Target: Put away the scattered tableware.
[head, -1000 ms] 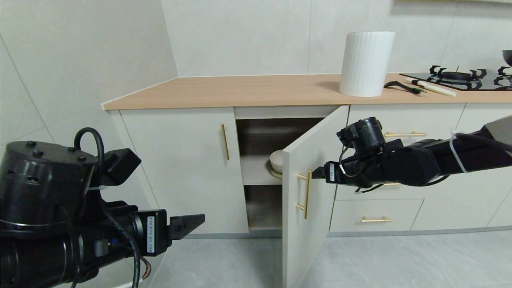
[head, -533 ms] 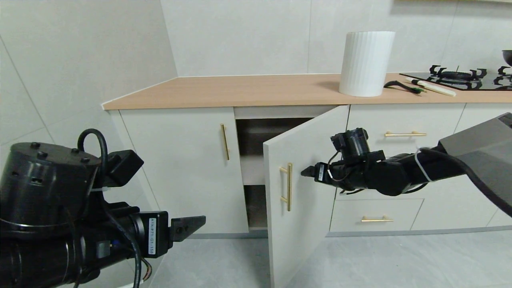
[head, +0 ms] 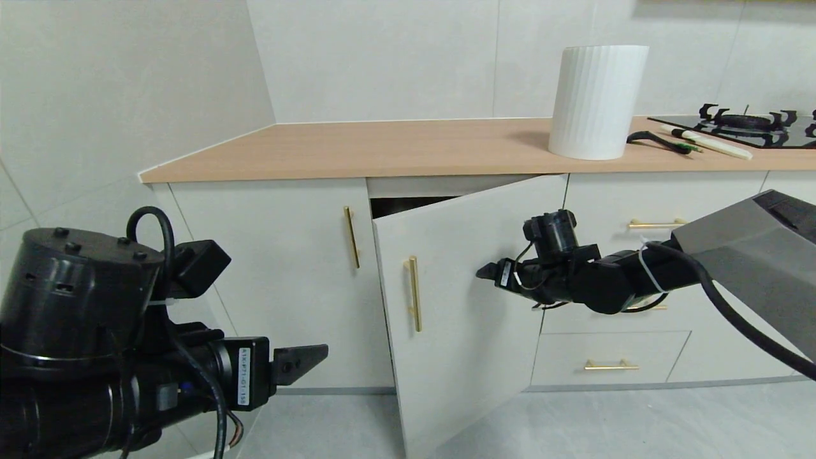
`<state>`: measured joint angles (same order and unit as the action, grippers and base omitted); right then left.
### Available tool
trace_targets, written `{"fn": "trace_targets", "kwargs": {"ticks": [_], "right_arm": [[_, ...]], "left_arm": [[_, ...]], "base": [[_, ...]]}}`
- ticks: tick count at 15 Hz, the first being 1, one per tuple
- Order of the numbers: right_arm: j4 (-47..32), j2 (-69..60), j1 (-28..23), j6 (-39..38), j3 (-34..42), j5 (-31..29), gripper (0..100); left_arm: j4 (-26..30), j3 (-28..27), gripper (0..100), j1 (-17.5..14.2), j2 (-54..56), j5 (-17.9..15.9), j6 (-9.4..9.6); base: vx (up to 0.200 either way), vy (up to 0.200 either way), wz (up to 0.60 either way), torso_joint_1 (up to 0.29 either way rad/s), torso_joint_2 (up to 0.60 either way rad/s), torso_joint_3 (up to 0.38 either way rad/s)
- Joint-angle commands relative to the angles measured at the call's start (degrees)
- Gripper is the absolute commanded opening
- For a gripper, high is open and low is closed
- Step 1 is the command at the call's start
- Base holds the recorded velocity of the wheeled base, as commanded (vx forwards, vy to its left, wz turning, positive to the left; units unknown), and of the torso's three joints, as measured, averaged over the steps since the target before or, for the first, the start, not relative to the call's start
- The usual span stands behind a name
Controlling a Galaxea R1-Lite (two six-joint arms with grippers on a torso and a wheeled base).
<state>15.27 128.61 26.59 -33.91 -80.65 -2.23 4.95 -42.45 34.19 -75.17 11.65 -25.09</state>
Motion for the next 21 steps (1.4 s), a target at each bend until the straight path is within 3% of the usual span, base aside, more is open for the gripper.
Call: {"fn": "trace_targets", "kwargs": {"ticks": [1, 6, 12, 21], "right_arm": [[0.0, 0.1, 0.0, -0.3, -0.3, 0.0, 100], [1.2, 3.8, -0.2, -9.9, -7.3, -0.8, 100], [1.2, 10.2, -2.4, -11.6, -14.9, -9.6, 100], [1.7, 13.8, -4.7, -13.6, -20.4, -12.4, 100]], "left_arm": [[0.1, 0.0, 100, 0.0, -0.1, -0.1, 0.04], [0.1, 0.1, 100, 0.0, -1.3, -0.1, -0.05], [0.0, 0.1, 100, 0.0, -1.4, -0.2, -0.05], [0.0, 0.3, 100, 0.0, -1.7, -0.2, -0.22]], "base": [[0.0, 0.0, 0.0, 0.0, 0.0, 0.0], [0.0, 0.0, 0.0, 0.0, 0.0, 0.0], [0.0, 0.0, 0.0, 0.0, 0.0, 0.0], [0.0, 0.0, 0.0, 0.0, 0.0, 0.0]]}}
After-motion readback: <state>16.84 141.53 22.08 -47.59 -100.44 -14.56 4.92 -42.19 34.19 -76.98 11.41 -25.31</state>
